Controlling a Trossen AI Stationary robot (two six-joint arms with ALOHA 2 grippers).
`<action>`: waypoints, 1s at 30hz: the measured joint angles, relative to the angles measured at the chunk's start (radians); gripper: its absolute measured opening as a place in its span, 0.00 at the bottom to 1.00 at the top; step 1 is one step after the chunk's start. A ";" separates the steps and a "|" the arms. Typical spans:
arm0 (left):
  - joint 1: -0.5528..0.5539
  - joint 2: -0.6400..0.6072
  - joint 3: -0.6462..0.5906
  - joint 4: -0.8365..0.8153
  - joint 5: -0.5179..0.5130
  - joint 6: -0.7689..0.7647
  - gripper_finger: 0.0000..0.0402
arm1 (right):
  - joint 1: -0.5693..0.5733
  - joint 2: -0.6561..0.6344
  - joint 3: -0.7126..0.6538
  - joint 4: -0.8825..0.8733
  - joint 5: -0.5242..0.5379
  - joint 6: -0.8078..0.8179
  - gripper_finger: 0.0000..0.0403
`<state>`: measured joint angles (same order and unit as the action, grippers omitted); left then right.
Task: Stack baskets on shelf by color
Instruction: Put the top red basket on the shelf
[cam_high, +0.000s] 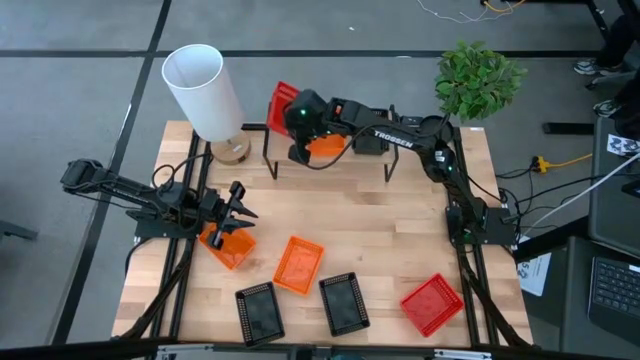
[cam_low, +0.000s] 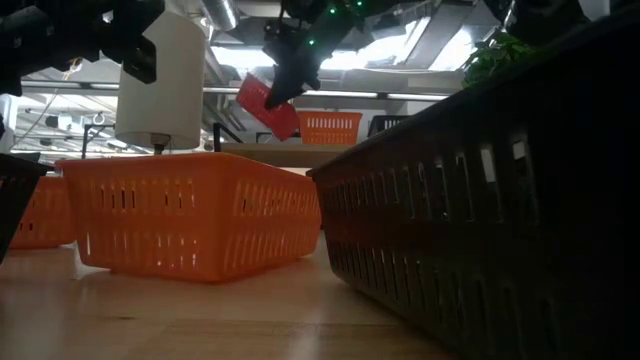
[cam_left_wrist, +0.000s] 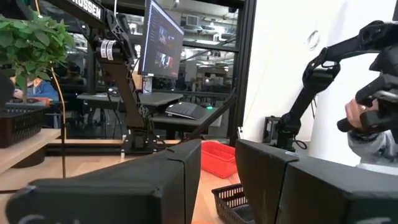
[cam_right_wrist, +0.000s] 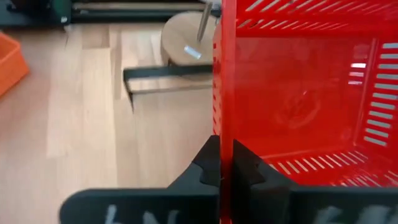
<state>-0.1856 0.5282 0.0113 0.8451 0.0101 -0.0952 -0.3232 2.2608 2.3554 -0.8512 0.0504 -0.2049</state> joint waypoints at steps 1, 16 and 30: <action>0.000 0.000 0.000 -0.001 0.000 0.000 0.23 | 0.000 0.000 0.000 -0.013 -0.001 0.010 0.00; 0.000 0.000 0.000 -0.004 0.000 0.000 0.23 | 0.045 0.004 0.000 -0.070 0.001 -0.005 0.00; 0.000 0.000 0.000 -0.003 -0.001 0.000 0.23 | 0.054 0.004 0.000 -0.139 -0.018 0.020 0.00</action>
<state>-0.1856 0.5282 0.0113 0.8417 0.0093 -0.0948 -0.2691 2.2650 2.3554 -0.9903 0.0322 -0.1850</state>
